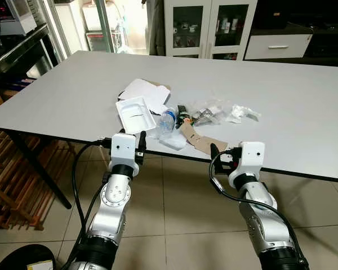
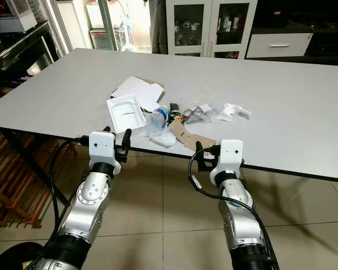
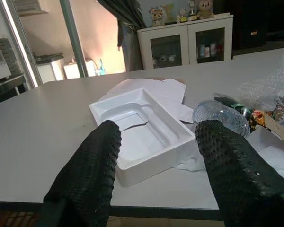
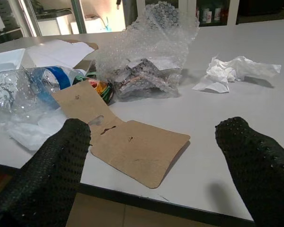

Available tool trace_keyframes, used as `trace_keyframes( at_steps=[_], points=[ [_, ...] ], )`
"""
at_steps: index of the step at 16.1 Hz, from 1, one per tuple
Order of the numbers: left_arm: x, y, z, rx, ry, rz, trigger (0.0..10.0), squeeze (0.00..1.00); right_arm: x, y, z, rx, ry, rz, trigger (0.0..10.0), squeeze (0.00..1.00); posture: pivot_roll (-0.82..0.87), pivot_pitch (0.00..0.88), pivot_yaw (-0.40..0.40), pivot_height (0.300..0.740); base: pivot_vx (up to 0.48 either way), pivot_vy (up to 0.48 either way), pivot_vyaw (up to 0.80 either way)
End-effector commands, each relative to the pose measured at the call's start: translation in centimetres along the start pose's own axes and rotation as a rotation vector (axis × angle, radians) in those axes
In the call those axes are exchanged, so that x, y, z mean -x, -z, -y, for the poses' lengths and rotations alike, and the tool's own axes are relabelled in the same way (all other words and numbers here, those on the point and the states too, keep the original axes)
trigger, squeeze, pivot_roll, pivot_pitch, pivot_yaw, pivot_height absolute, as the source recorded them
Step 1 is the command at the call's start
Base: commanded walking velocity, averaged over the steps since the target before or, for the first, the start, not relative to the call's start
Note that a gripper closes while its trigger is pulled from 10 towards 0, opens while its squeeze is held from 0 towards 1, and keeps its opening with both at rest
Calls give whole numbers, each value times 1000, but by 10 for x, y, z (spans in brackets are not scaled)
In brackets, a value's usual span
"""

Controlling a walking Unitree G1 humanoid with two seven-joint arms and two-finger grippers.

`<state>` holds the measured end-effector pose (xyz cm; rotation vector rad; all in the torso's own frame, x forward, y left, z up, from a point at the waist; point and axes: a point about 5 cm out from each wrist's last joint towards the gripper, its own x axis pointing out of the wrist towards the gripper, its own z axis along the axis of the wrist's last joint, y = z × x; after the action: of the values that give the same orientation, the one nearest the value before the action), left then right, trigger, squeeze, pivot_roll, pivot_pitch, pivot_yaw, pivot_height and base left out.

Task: Picking trash to rubbish bin

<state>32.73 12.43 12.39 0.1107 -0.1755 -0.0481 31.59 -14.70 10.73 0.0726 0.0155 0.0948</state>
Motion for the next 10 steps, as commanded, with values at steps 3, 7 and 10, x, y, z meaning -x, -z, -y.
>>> trace_keyframes(
  at_steps=[3, 7, 10],
  points=[
    [0, -3, 1, 15, 13, 12, 10000, 1000, -2, -3, 0, -1, 5, 9, 10000, 0, -73, 80, 48, 740, 0, 0, 0],
    [0, -2, 2, 17, 21, 7, 10000, 1000, -1, -2, 1, 0, 8, 7, 10000, 0, -73, 82, 47, 740, 0, 0, 0],
    [0, -1, 3, 20, 32, -1, 10000, 1000, -1, -2, 1, 0, 7, 6, 10000, 0, -71, 82, 47, 740, 0, 0, 0]
  ],
)
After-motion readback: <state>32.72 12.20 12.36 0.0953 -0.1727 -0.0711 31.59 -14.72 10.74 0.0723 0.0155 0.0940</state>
